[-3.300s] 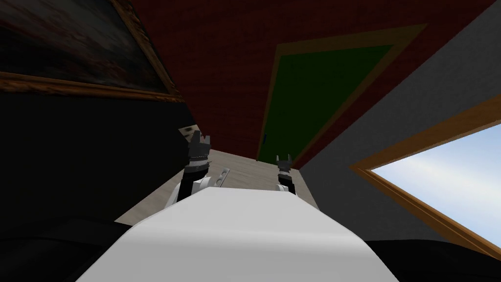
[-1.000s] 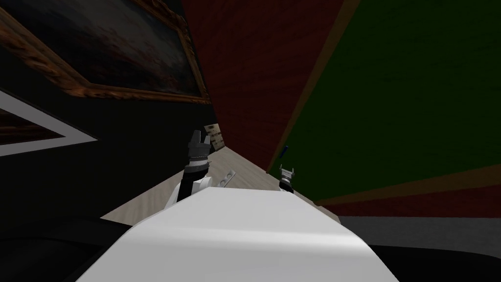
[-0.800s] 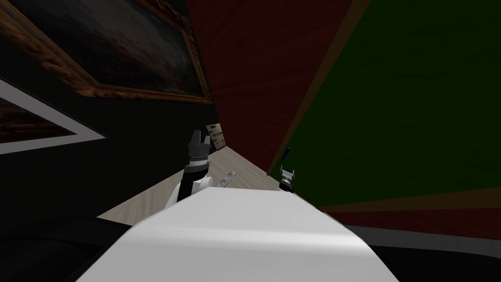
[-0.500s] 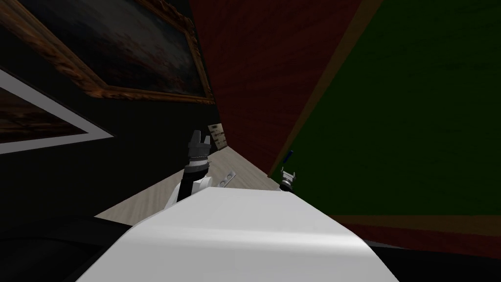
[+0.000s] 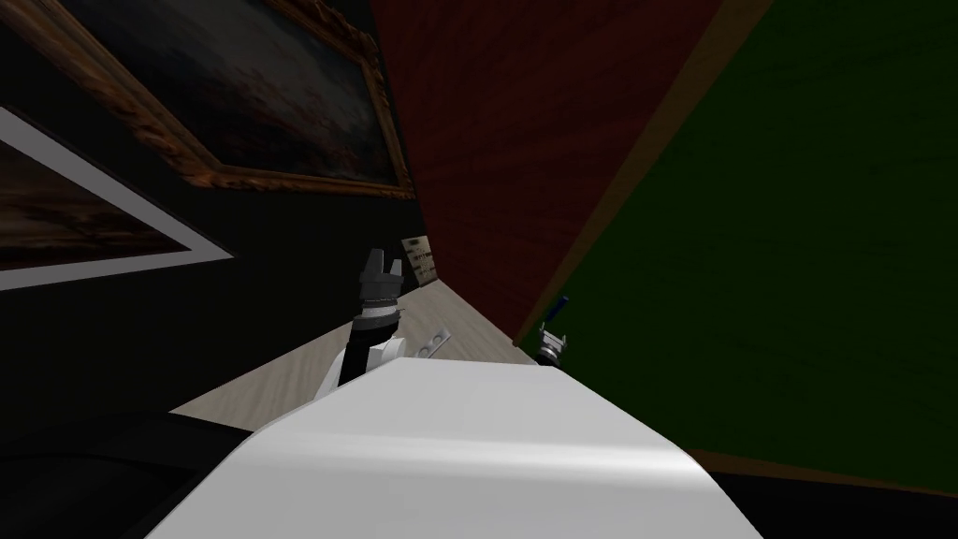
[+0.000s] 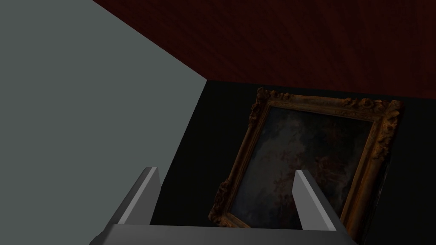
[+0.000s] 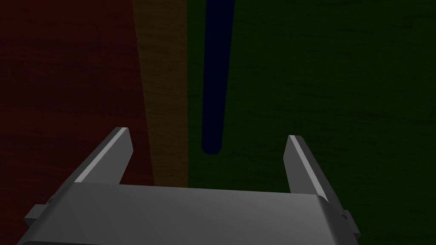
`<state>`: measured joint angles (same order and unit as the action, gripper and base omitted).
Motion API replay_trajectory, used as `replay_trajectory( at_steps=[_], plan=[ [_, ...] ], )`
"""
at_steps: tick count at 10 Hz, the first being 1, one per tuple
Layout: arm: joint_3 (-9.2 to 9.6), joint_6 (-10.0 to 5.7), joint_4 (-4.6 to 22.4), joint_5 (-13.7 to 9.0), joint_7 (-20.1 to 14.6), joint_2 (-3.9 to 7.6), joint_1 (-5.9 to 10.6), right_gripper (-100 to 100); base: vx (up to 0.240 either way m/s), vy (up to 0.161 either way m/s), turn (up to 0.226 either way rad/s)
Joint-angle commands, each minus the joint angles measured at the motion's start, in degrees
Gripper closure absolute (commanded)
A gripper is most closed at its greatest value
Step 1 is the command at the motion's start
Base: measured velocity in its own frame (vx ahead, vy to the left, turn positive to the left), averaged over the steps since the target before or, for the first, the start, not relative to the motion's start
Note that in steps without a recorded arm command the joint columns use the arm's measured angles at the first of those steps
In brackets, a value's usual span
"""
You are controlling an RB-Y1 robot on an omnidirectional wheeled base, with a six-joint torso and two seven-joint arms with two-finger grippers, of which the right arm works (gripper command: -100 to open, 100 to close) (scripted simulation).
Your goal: Pull the door open
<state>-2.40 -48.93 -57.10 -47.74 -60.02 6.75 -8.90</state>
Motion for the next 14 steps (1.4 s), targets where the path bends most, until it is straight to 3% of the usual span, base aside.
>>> replay_trajectory(
  at_steps=[1, 2, 3, 11, 13, 14],
  plan=[
    [0.03, -0.71, 1.6, -0.6, -1.1, 0.05, 0.5, -100, 0.054, -0.039, 0.059],
    [0.06, -0.52, 1.4, -0.3, -0.7, 0.06, 0.5, -100, 0.023, -0.017, 0.012],
    [0.35, -0.79, 2.8, -0.2, -2.9, 1.6, 0.65, -100, 0.089, -0.009, -0.068],
    [1.69, -1.42, 8.8, 0.4, -12.2, 8.56, 0.9, -100, 0.166, -0.037, -0.035],
    [1.9, -1.53, 9.8, 0.5, -13.7, 9.64, 0.91, -100, 0.196, -0.039, -0.006],
    [2.04, -1.69, 9.7, 0.6, -13.2, 9.06, 0.73, -100, 0.055, 0.01, -0.039]
  ],
)
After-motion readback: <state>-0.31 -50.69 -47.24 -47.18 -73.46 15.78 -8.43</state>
